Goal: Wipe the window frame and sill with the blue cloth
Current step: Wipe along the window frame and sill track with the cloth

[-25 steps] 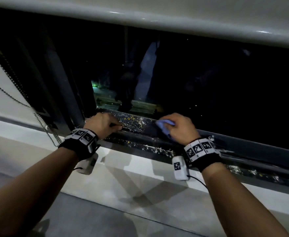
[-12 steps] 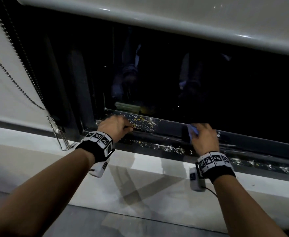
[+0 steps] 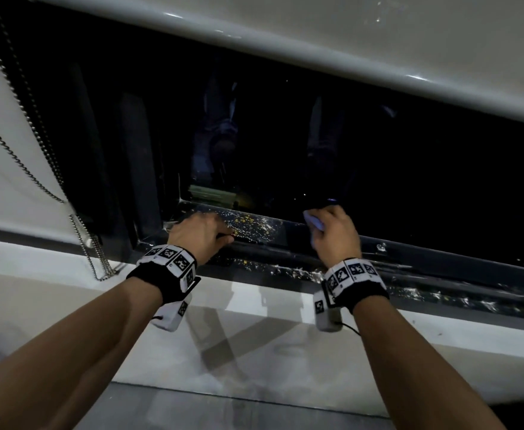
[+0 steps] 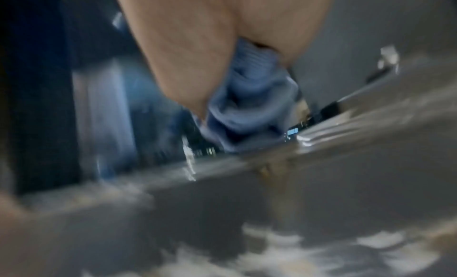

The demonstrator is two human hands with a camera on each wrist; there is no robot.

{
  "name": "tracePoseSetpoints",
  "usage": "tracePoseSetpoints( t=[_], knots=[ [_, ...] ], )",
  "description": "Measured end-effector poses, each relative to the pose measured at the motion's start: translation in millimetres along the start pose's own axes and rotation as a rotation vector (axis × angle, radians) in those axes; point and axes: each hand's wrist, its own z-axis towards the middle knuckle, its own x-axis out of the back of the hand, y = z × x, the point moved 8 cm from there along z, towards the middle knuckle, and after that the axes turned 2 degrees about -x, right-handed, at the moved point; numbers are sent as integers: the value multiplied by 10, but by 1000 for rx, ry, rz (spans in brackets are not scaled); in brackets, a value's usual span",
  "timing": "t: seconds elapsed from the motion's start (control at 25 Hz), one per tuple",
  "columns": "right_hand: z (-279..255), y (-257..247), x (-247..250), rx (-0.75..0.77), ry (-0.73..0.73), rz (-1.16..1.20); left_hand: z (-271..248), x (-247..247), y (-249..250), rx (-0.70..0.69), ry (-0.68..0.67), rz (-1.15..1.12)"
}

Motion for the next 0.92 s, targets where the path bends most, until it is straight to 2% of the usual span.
tracePoseSetpoints(
  t=[0.08,0.12,0.2,0.28,0.36,0.4,0.48,0.56,0.6,0.68,0.76,0.8,0.84,0.92],
  knots=[
    [57,178,-146,-74,-64,-298,17,-24,-16,10,-1,-13],
    [43,171,-244,-66,-95,-312,26,-32,-26,16,-2,-19],
    [-38,-58,-369,69,-126,-135,38,-28,-44,27,8,-42],
    [-149,-363,-412,277,-300,92,31,-31,-49,40,25,-77],
    [-105,-512,-344,376,-459,170,20,-41,-61,56,43,-91],
    [5,-477,-269,356,-445,164,14,-54,-72,65,47,-97],
    [242,-256,-132,217,-289,34,17,-67,-76,60,47,-112],
    [259,-114,-216,90,-191,-199,26,-61,-72,57,38,-120],
    [211,-164,-331,78,-172,-233,32,-50,-81,64,29,-117],
    [50,-455,-538,184,-210,-77,30,-28,-84,75,24,-107],
    [-116,-728,-558,363,-374,190,20,-20,-54,62,18,-100],
    [-116,-759,-497,395,-446,281,35,-11,-46,54,18,-101],
    [-54,-684,-428,358,-460,345,37,-12,-43,54,12,-106],
    [175,-363,-296,163,-289,373,30,-8,-42,61,-1,-109]
  ],
)
